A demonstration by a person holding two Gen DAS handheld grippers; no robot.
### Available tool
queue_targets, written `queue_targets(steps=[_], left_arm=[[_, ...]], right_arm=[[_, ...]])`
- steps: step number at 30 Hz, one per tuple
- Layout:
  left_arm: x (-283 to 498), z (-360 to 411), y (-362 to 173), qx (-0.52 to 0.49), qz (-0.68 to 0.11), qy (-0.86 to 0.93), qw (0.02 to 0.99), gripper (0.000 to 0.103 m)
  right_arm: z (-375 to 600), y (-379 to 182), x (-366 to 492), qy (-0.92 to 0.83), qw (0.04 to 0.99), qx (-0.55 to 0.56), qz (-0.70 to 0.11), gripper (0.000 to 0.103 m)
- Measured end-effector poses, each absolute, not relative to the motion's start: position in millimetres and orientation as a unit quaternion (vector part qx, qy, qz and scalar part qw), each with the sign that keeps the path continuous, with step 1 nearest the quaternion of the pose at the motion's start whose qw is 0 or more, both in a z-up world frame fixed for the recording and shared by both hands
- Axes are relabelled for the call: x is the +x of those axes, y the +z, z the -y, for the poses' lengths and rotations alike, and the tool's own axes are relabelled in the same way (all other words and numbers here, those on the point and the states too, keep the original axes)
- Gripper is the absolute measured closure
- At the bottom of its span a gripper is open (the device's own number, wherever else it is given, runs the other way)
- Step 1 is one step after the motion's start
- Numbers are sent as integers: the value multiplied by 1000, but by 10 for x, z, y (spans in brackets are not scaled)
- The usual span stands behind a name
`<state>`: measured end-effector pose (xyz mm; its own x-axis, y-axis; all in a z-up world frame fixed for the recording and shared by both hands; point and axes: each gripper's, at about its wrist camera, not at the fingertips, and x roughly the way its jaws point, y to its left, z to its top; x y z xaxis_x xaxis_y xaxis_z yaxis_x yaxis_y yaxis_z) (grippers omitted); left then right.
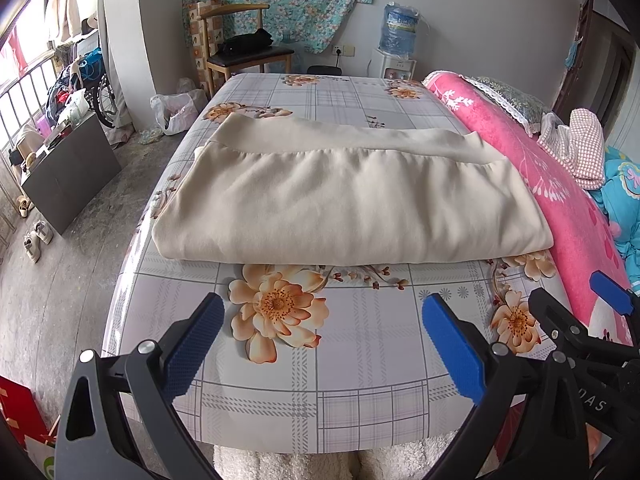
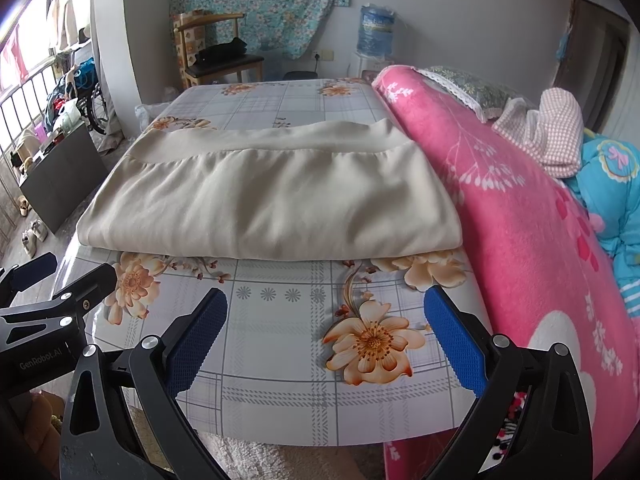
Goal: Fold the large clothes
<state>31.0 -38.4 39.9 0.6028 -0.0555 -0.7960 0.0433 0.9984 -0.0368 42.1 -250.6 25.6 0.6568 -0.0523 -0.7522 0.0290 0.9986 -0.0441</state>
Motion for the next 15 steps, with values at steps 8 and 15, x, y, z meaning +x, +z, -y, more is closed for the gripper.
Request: queue_targets(steps=[8,15], left_arm=[[311,385,403,-7,-444,-28,895,6],[317,382,409,-8,-445,-27,895,6]], right_arm=[[2501,254,420,-23,910,-14,-413,8],[2493,255,425,-24,910,-15,-414,8]])
